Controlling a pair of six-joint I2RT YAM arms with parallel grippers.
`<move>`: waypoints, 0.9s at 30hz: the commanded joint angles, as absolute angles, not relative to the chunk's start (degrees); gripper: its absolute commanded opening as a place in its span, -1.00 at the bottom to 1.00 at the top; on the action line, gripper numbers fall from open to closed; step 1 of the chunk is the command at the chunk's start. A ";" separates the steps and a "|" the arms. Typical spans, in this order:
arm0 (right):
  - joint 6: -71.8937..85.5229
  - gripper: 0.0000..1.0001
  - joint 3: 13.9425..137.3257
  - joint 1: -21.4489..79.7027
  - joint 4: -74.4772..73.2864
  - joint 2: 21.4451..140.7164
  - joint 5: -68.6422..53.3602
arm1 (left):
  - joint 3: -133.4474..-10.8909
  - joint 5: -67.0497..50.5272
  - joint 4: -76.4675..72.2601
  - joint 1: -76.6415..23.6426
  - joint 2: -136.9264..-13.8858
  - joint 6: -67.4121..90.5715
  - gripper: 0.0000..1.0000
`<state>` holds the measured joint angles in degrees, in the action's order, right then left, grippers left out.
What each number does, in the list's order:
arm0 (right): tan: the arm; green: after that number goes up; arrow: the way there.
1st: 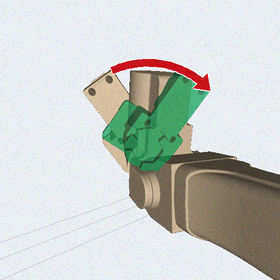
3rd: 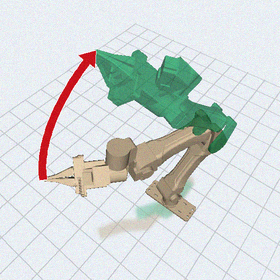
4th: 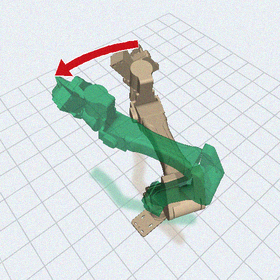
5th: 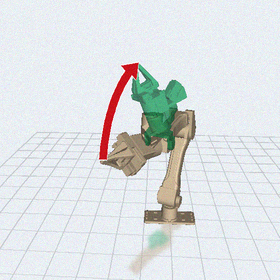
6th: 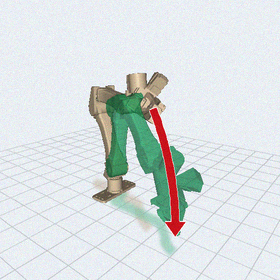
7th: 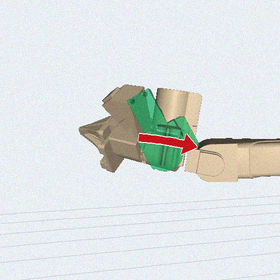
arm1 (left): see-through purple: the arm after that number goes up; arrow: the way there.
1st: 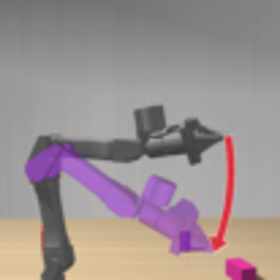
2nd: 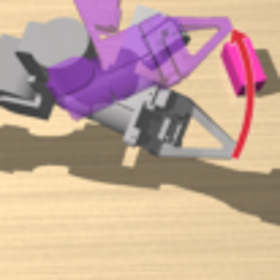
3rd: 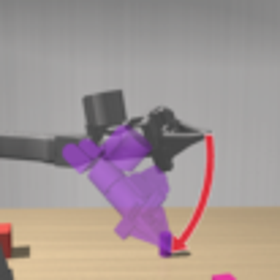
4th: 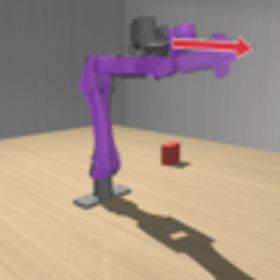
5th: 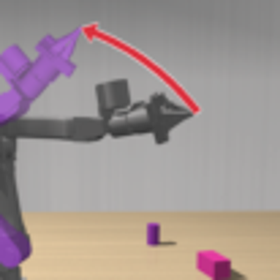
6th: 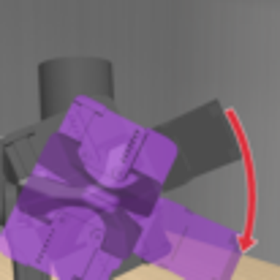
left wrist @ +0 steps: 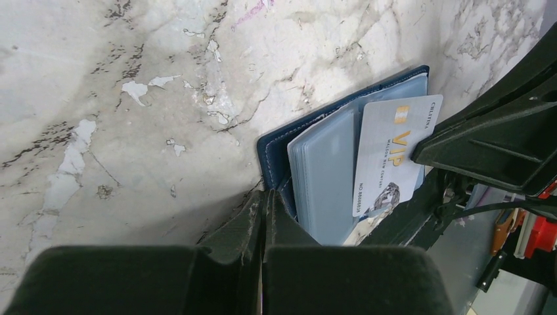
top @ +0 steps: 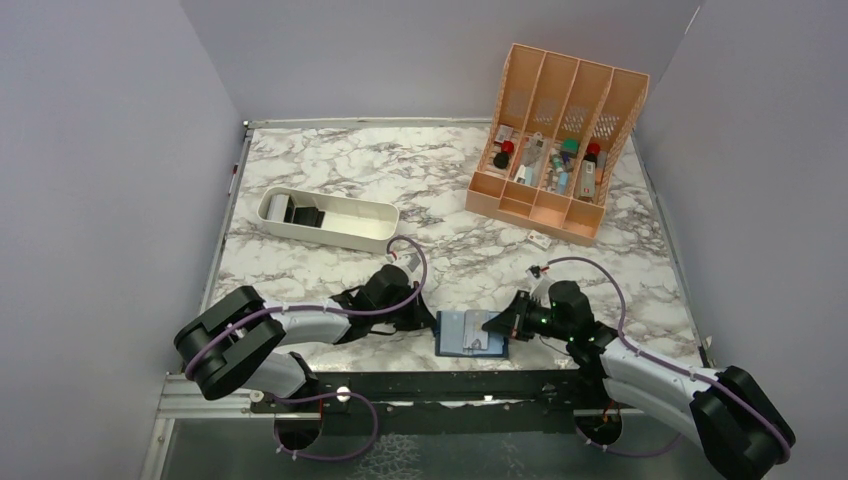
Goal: Put the credit cards into the card holder
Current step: Insert the credit card into the card holder.
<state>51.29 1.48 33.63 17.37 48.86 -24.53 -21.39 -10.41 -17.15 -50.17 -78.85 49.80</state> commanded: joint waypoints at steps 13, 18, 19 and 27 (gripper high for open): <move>53.50 -0.98 -2.99 33.57 19.96 48.86 -23.50 | -19.72 -6.81 -15.96 -51.84 -79.47 50.71 -1.00; 53.09 -0.98 -2.84 33.57 19.25 48.87 -22.69 | -18.86 -5.89 -15.64 -51.91 -78.53 51.13 -1.00; 53.62 -0.98 -2.96 33.57 19.47 49.04 -22.88 | -18.64 -5.60 -15.47 -51.86 -78.28 51.27 -1.00; 56.17 -0.98 -4.56 33.57 21.37 49.70 -22.56 | -14.59 -3.35 -15.05 -51.94 -74.18 53.66 -1.00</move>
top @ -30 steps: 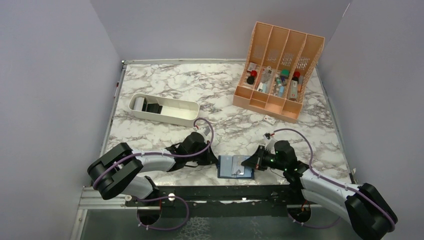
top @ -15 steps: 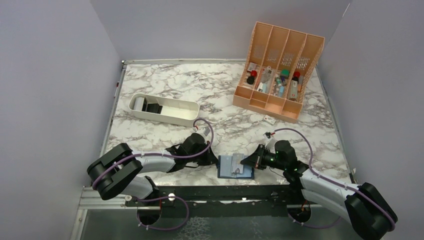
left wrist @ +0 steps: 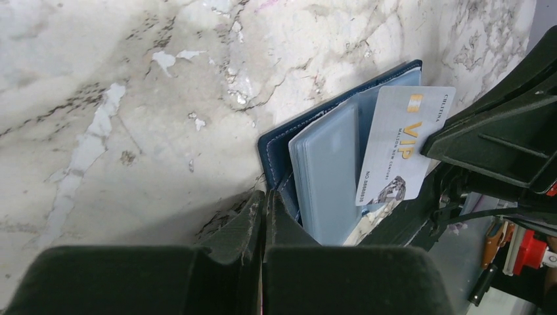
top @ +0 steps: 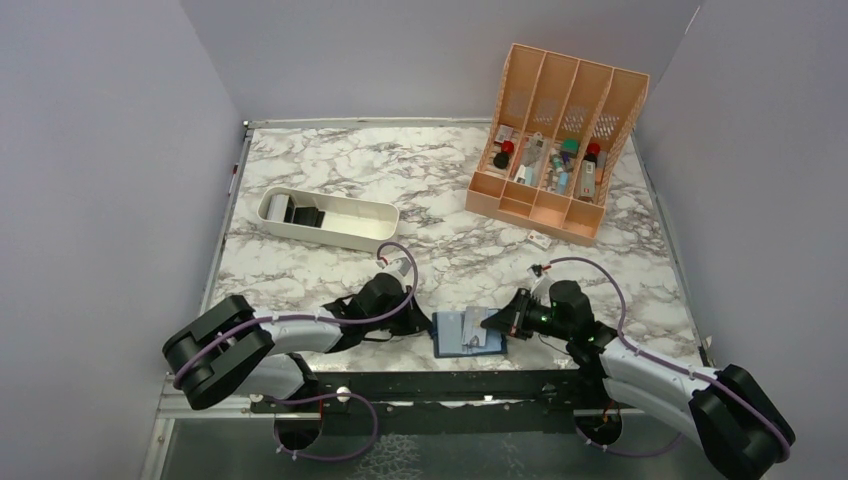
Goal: Put the credit cards into the card holder
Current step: Insert the credit card into the card holder.
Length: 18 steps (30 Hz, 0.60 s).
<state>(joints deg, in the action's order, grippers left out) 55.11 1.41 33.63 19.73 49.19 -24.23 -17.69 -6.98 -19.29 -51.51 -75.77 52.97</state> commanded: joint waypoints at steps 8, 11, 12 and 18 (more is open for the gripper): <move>52.92 -0.98 -2.75 33.66 20.90 53.18 -25.11 | -14.23 -2.77 -14.69 -51.99 -72.31 53.96 -1.00; 52.83 -0.98 -3.46 33.66 23.32 54.83 -25.99 | -14.23 -2.90 -14.81 -51.94 -72.44 54.05 -1.00; 52.78 -0.98 -3.63 33.66 23.98 55.30 -26.20 | -14.19 -2.88 -14.82 -52.03 -72.42 54.11 -1.00; 49.97 -0.98 -2.09 33.62 24.82 58.24 -27.75 | -13.71 -2.65 -15.12 -52.26 -72.10 54.51 -1.00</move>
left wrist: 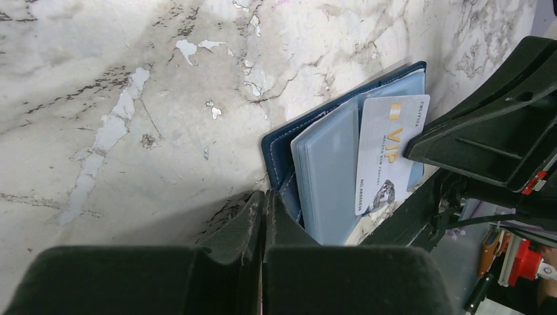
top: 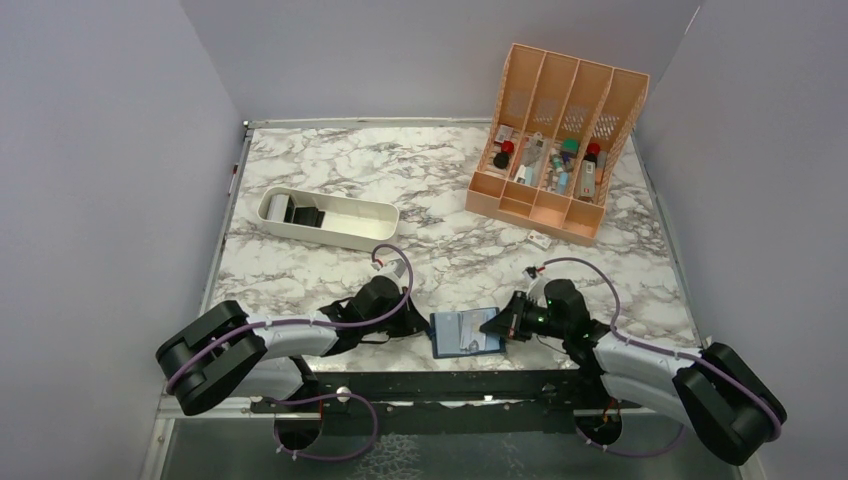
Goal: Put the credit cards into the card holder
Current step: Insert the credit card into the card holder.
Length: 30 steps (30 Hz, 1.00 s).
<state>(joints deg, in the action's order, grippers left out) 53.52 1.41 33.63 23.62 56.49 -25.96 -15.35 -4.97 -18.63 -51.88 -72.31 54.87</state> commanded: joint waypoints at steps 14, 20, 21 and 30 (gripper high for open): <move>47.75 -0.98 -1.41 34.17 28.22 62.70 -29.06 | -13.97 -2.46 -15.25 -52.39 -72.68 54.58 -1.00; 47.54 -0.98 -0.51 34.44 30.40 66.51 -30.39 | -13.97 -2.48 -15.22 -52.44 -72.51 54.49 -1.00; 47.58 -0.98 -0.37 34.52 30.94 67.19 -30.65 | -14.10 -2.47 -15.23 -52.41 -72.58 54.49 -1.00; 46.93 -0.98 1.92 35.14 32.61 71.06 -31.51 | -14.15 -2.81 -15.25 -52.61 -72.11 54.40 -1.00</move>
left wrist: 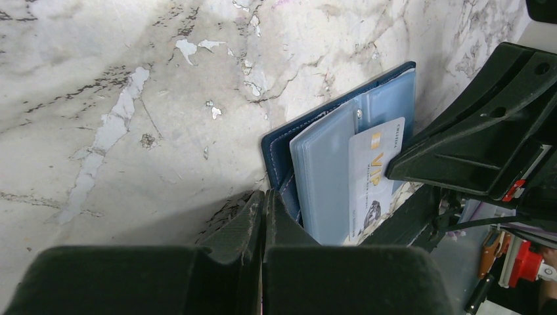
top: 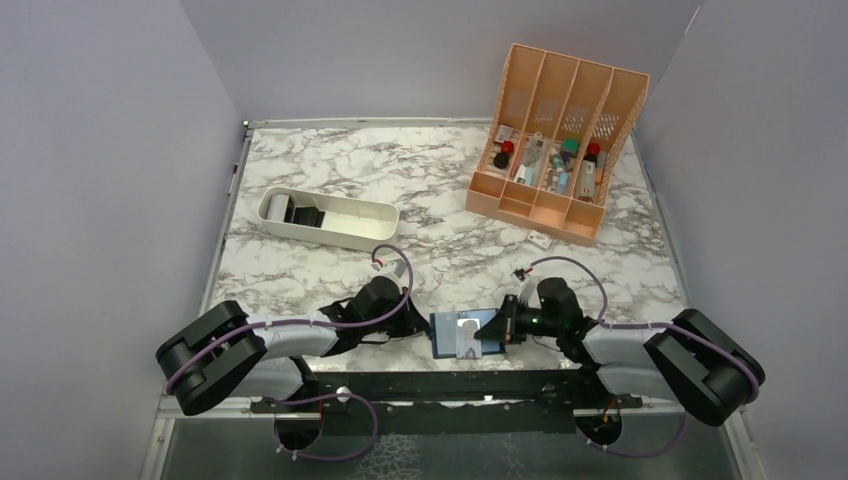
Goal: Put the credit cards into the card holder
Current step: Insert the credit card into the card holder.
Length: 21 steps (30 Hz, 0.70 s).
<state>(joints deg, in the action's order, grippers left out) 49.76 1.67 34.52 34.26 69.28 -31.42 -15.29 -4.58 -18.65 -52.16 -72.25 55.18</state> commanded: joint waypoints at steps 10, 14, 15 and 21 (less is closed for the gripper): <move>46.80 -0.98 3.45 35.20 31.36 70.50 -28.19 | -14.33 -2.91 -15.15 -52.78 -72.09 54.32 -1.00; 47.37 -0.98 4.54 35.21 33.54 73.21 -29.44 | -14.41 -3.06 -14.87 -52.76 -71.83 54.32 -1.00; 47.74 -0.98 4.57 35.21 34.43 73.90 -29.68 | -14.28 -2.95 -14.87 -52.81 -71.66 54.36 -1.00; 49.78 -0.98 4.32 35.23 37.90 75.91 -29.71 | -13.94 -2.64 -14.85 -52.98 -70.91 54.80 -1.00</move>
